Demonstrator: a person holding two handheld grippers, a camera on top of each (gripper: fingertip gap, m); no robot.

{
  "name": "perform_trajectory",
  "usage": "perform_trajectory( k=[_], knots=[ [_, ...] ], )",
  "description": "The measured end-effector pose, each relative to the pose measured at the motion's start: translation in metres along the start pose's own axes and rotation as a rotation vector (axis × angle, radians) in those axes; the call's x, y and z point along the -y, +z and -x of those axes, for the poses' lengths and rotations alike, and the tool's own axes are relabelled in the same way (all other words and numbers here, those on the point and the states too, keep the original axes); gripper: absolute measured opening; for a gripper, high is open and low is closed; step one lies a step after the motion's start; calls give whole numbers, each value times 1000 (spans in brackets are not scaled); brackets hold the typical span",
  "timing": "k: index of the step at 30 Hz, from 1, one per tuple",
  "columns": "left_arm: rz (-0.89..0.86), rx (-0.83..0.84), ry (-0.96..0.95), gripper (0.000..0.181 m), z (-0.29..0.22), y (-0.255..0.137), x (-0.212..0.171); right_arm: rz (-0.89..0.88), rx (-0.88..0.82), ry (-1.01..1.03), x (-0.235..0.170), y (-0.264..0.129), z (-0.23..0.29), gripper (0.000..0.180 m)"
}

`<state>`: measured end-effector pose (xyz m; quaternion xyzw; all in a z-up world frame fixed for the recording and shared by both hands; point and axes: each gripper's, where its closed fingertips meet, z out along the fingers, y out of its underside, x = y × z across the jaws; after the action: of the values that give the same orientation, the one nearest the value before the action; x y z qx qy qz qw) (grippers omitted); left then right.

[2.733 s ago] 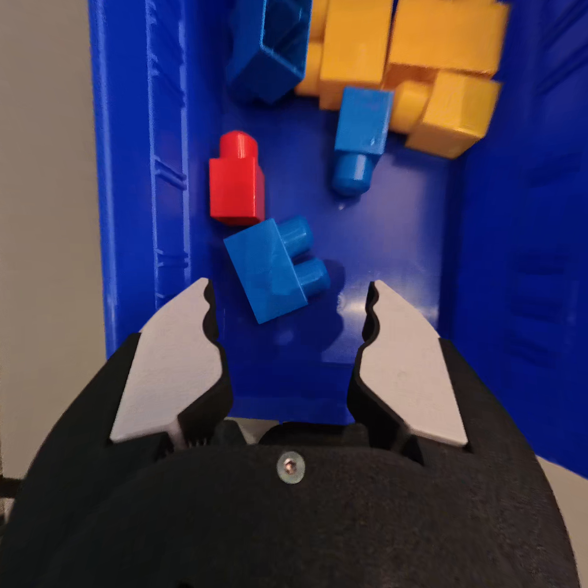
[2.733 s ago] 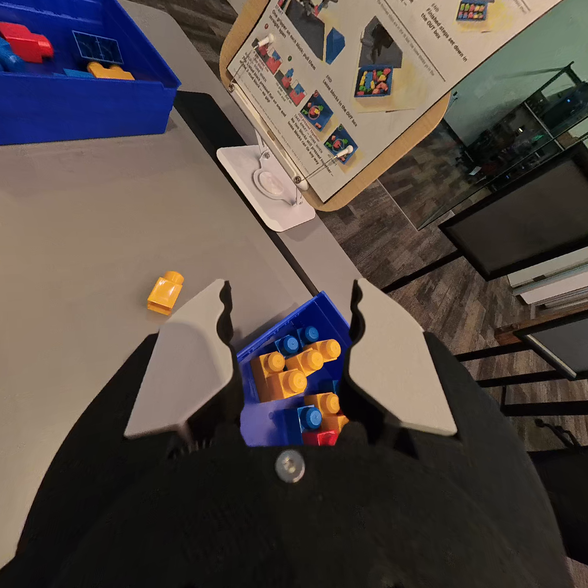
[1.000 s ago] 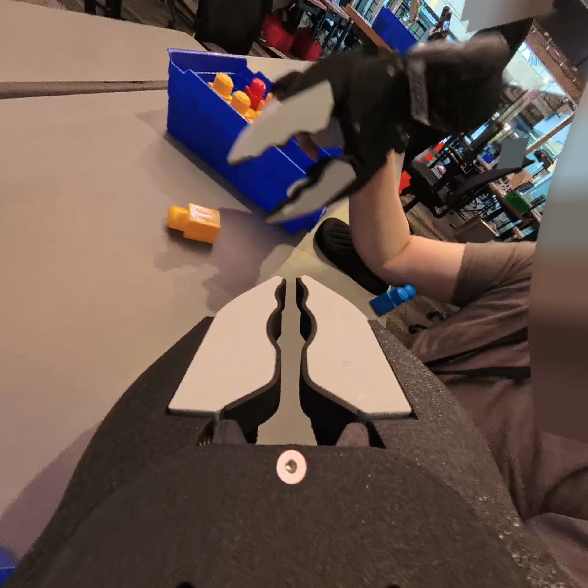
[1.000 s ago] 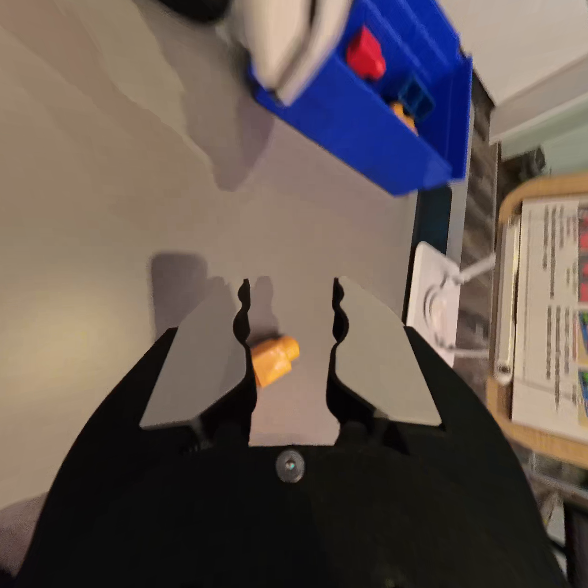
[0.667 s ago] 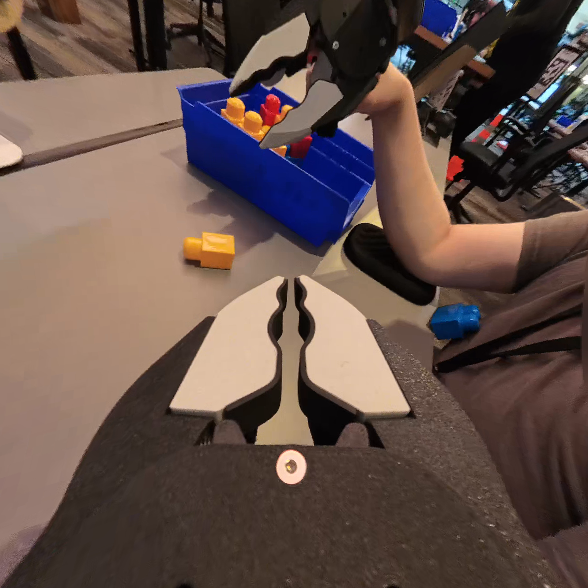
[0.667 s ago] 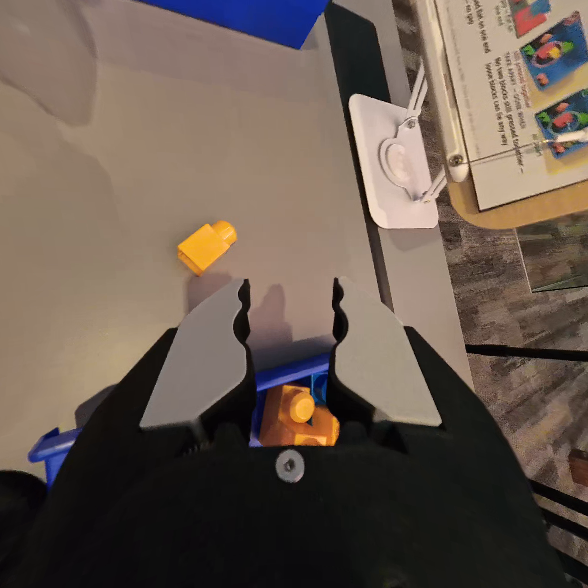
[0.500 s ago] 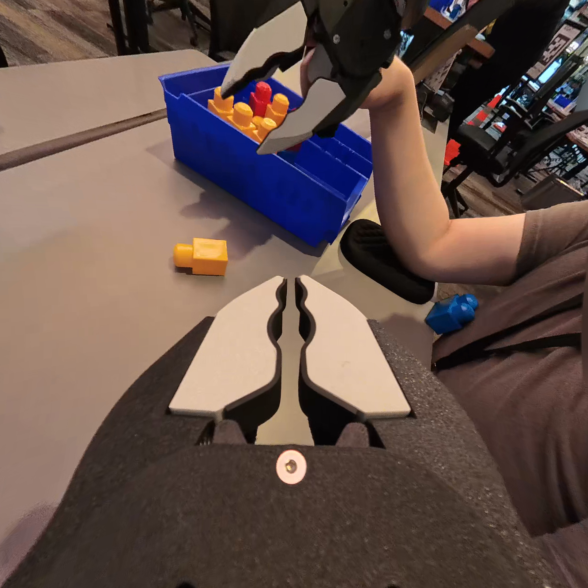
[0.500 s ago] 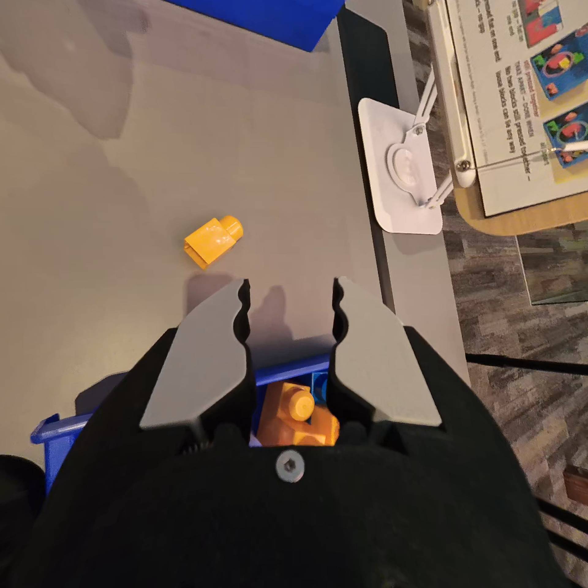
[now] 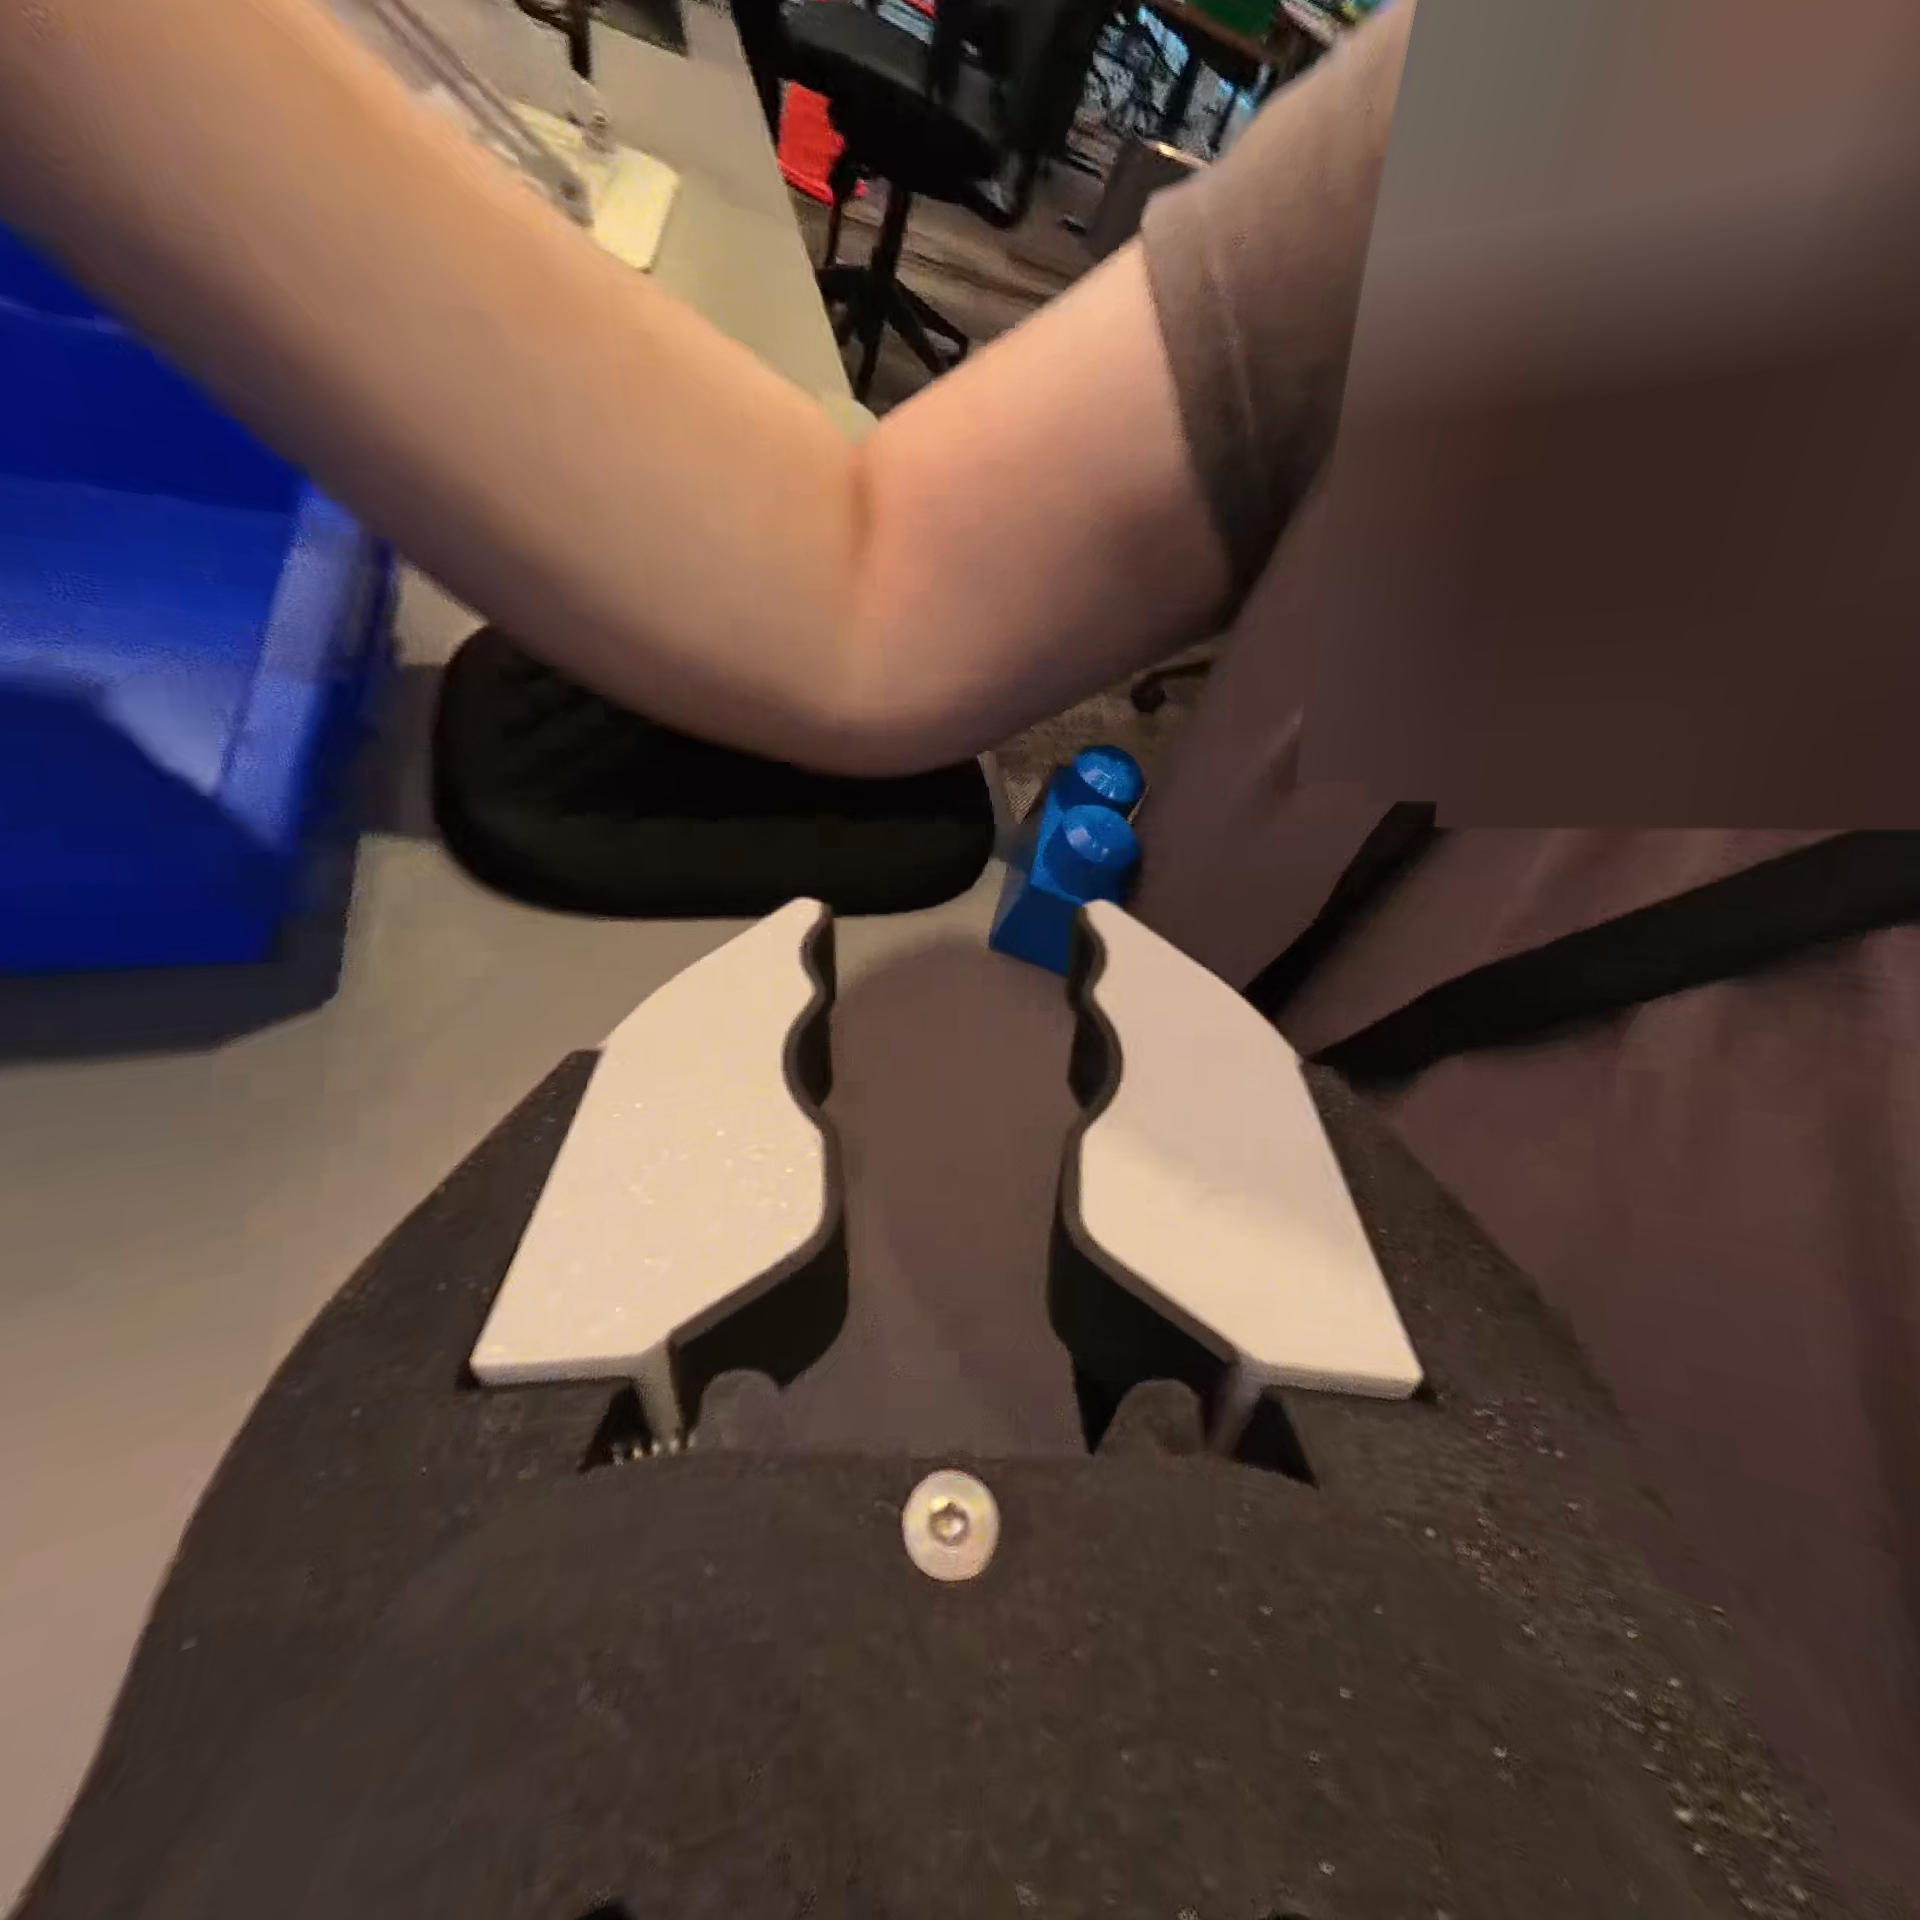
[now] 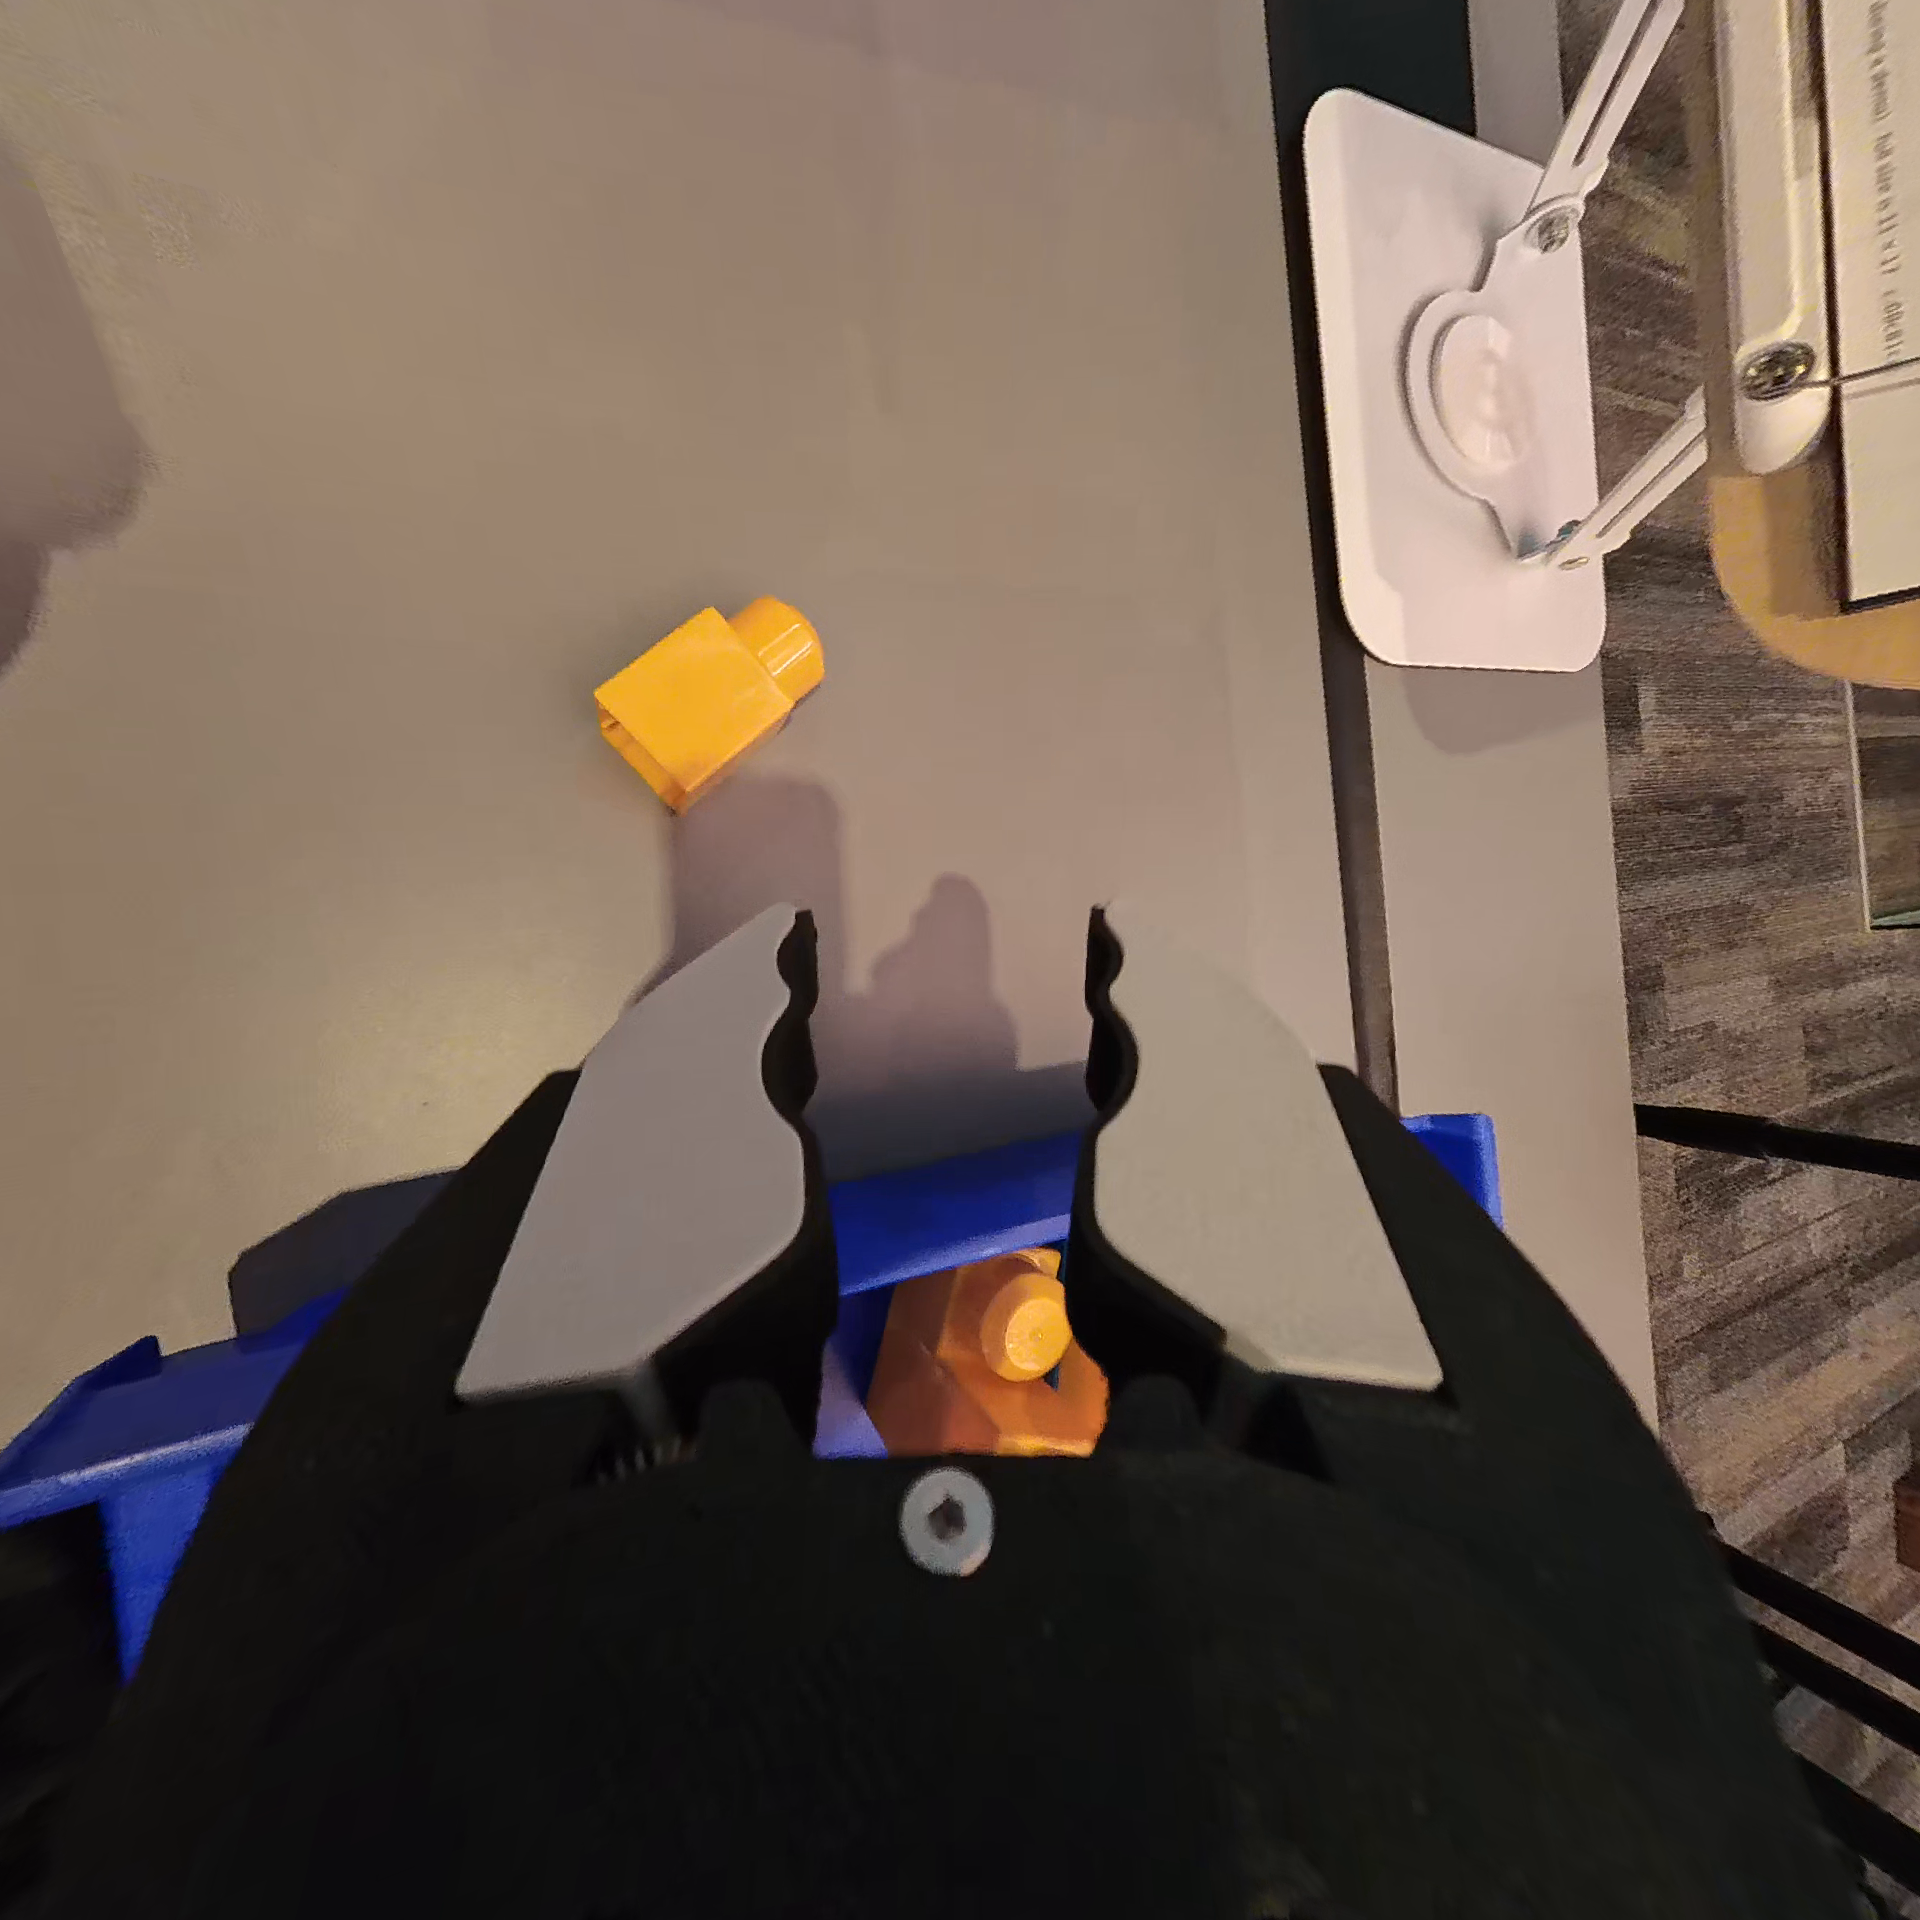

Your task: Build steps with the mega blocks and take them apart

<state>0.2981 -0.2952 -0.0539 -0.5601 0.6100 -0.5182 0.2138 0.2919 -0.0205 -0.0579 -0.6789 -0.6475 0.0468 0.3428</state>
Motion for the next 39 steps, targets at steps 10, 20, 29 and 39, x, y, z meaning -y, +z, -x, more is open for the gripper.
perform_trajectory(
  k=[10,20,29,39],
  knots=[
    [150,-82,111,59,-10,52,-37,-25,-14,35,-8,-11,-5,51],
    [71,77,77,54,19,3,-27,-12,-12,45,-11,-5,-6,51],
    [76,227,116,54,26,-46,-40,-59,-43,26,7,-21,-5,51],
    [32,279,47,51,37,-69,-42,-93,-23,13,22,-17,-3,51]
  ],
)
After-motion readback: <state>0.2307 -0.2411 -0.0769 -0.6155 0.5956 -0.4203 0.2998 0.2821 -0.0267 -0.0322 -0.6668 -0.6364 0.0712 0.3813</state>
